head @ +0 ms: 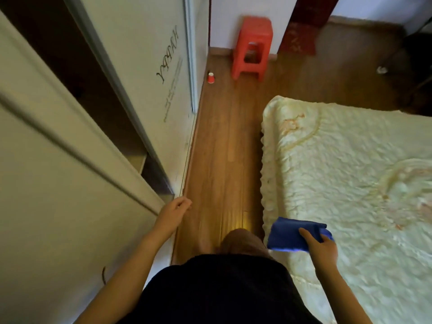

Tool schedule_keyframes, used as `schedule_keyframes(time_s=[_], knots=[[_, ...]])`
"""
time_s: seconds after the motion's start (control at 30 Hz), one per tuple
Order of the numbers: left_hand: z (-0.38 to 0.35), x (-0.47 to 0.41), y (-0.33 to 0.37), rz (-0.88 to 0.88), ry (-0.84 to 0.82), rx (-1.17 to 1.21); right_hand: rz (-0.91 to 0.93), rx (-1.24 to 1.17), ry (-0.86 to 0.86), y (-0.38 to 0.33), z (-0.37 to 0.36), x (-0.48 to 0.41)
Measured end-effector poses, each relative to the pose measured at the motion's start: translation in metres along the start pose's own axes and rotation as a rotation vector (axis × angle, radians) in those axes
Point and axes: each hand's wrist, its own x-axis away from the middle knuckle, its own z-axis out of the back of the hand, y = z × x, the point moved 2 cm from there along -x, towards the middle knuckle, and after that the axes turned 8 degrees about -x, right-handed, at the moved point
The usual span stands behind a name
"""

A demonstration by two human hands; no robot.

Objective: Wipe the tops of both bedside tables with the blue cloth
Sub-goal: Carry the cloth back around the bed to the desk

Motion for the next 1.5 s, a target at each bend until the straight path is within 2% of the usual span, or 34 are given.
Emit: schedule_keyframes(time_s=[0.13, 0.27, 0.53, 0.83, 1.0, 1.27, 1.5], knots=[[0.009, -0.063, 0.024, 0.045, -0.039, -0.055, -0.041, -0.008, 0.065, -0.033, -0.019, -0.052], [0.016, -0.131, 0.051, 0.093, -0.022, -0.003, -0.048, -0.037, 0.061, -0.086, -0.059, -0.118], [0.051, -0.234, 0.122, 0.225, 0.153, 0.011, 0.034, 0.080, -0.166, -0.261, -0.162, -0.252], [0.078, -0.395, 0.194, 0.358, 0.234, 0.109, 0.065, -0.036, -0.293, -0.412, -0.256, -0.389], [0.105, -0.532, 0.279, 0.275, 0.160, 0.056, 0.013, -0.068, -0.183, -0.470, -0.289, -0.468], [0.147, -0.741, 0.479, -0.002, -0.037, -0.120, -0.164, -0.213, 0.109, -0.556, -0.294, -0.563], [0.132, -0.889, 0.593, -0.089, -0.158, -0.200, -0.235, -0.322, 0.234, -0.626, -0.308, -0.661]])
